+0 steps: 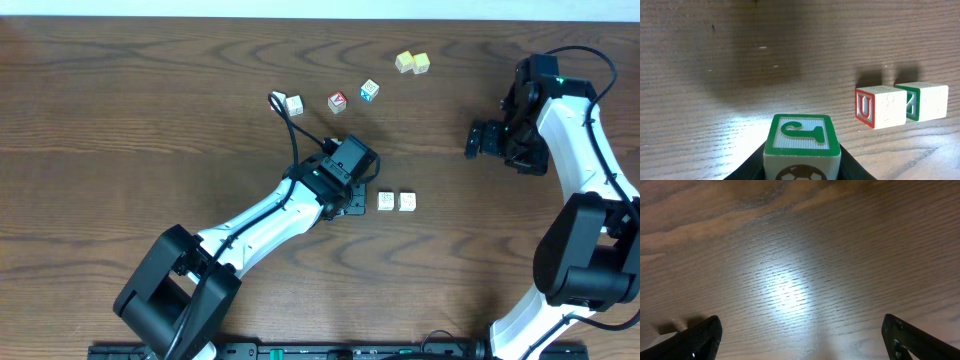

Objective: Lift 4 blocks
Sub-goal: 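Carry the soccer-ball block with the left gripper toward the 8 blocks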

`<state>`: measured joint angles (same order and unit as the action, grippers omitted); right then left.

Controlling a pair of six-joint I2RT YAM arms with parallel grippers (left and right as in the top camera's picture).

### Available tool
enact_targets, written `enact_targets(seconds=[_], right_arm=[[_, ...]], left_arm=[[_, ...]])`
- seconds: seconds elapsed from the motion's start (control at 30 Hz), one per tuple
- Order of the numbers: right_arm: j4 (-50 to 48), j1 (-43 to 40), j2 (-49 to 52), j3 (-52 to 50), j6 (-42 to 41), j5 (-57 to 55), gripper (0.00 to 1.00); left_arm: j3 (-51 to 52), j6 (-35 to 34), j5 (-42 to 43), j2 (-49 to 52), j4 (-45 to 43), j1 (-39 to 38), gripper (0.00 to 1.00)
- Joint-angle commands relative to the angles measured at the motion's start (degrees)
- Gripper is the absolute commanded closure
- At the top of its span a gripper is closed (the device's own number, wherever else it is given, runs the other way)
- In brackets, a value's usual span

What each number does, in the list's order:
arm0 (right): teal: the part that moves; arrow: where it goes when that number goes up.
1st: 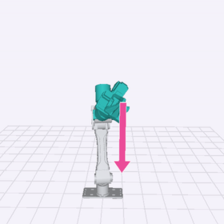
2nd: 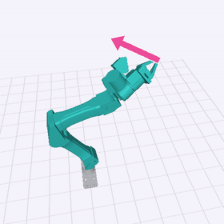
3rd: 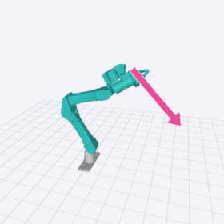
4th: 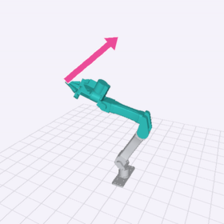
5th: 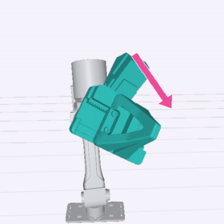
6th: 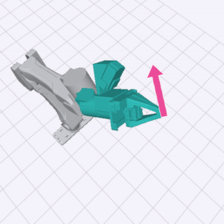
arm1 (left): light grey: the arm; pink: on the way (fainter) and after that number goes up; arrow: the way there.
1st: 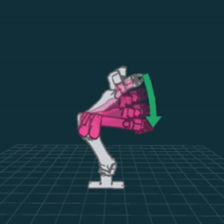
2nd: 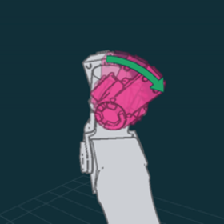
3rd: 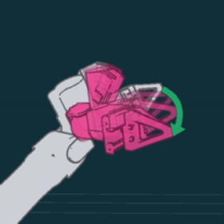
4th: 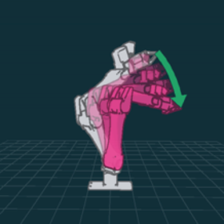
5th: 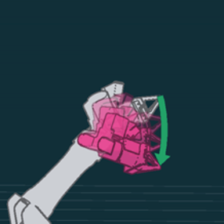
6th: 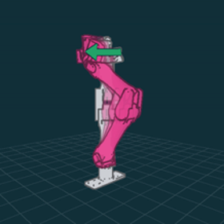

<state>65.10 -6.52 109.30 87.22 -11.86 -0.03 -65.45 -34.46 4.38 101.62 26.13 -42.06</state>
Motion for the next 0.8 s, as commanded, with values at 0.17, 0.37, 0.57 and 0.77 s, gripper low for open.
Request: enact_targets(seconds=[0.17,0.37,0.57,0.77], right_arm=[[0.02,-0.13,0.0,0.74,0.59,-0.57,0.01],[0.02,-0.13,0.0,0.74,0.59,-0.57,0.01],[0.02,-0.13,0.0,0.74,0.59,-0.57,0.01],[0.02,-0.13,0.0,0.74,0.59,-0.57,0.01]], left_arm=[[-1.14,1.7,4.24,1.81,2.45,-0.07,0.66],[-3.5,3.37,4.17,1.86,7.06,-0.09,0.66],[-8.11,5.81,4.15,2.56,11.78,-0.09,0.66],[-8.63,5.95,3.96,7.37,11.91,-0.09,0.67]])
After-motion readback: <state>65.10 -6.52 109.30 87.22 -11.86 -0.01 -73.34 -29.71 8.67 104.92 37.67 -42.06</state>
